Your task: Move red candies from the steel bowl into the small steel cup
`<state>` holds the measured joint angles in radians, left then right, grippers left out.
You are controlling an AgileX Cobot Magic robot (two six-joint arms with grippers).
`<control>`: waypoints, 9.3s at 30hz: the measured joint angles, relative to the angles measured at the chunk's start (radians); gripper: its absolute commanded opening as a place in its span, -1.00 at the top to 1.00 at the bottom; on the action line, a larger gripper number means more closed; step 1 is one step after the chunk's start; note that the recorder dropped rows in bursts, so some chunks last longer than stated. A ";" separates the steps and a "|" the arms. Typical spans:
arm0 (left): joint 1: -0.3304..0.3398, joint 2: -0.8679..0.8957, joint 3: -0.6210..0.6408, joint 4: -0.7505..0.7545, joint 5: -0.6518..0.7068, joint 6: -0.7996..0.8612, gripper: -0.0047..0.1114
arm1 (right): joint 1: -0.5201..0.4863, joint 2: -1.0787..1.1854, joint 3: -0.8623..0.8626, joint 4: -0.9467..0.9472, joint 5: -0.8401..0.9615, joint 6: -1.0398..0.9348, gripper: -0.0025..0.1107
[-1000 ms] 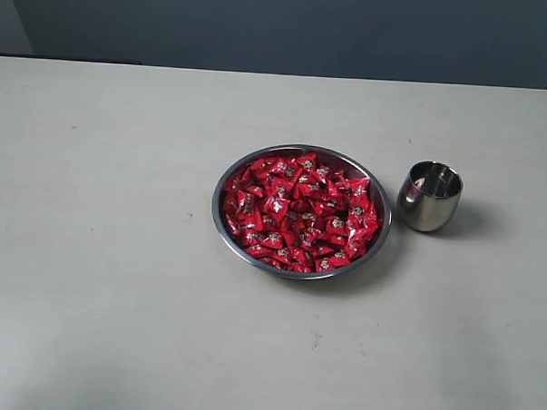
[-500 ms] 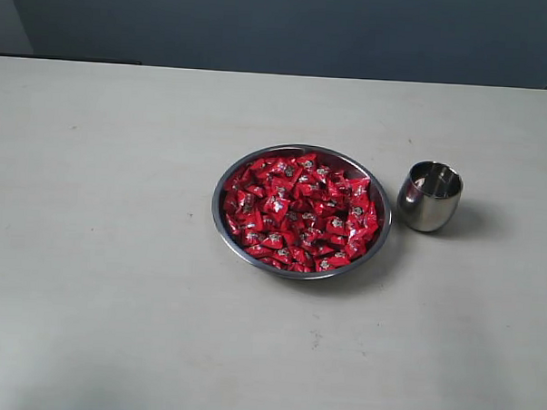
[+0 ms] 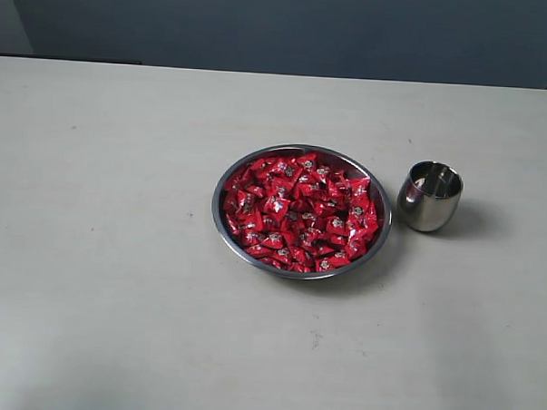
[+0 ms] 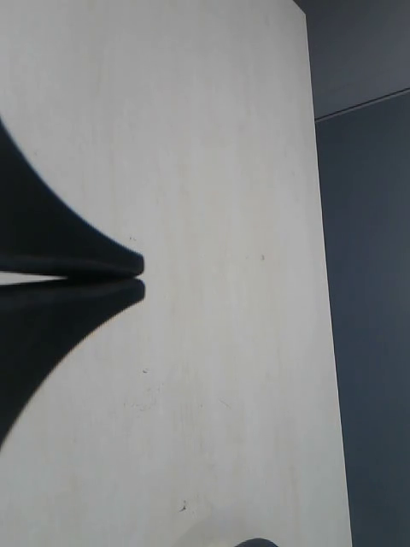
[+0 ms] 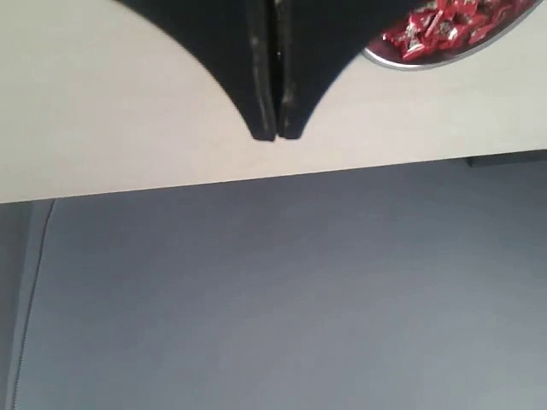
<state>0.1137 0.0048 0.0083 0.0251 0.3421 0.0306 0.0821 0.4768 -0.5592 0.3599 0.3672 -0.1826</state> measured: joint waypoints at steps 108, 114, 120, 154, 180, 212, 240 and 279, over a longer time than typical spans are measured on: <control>0.000 0.000 0.000 0.000 0.000 0.000 0.91 | 0.326 1.451 -0.438 0.874 0.074 -1.330 0.29; 0.000 0.000 0.000 0.000 0.000 0.000 0.91 | 0.326 1.451 -0.438 0.876 0.075 -1.330 0.29; 0.000 0.000 0.000 0.000 0.000 0.000 0.91 | 0.326 1.459 -0.440 0.876 0.075 -1.330 0.29; 0.000 0.000 0.000 0.000 0.000 0.000 0.91 | 0.326 1.487 -0.450 0.923 0.068 -1.372 0.17; 0.000 0.000 0.000 0.000 0.000 0.000 0.91 | 0.328 1.521 -0.458 0.917 0.047 -1.380 0.69; 0.000 0.000 0.000 0.000 0.000 0.000 0.91 | 0.330 1.121 -0.271 0.102 -0.138 -0.542 0.69; 0.000 0.000 0.000 0.000 0.000 0.000 0.91 | 0.222 1.042 -0.136 0.231 -0.304 -0.516 0.69; 0.000 0.000 0.000 0.000 0.000 0.000 0.91 | 0.222 1.188 -0.220 0.237 -0.251 -0.519 0.50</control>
<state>0.1137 0.0048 0.0083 0.0251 0.3421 0.0307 0.3041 1.6646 -0.7789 0.5965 0.1158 -0.7011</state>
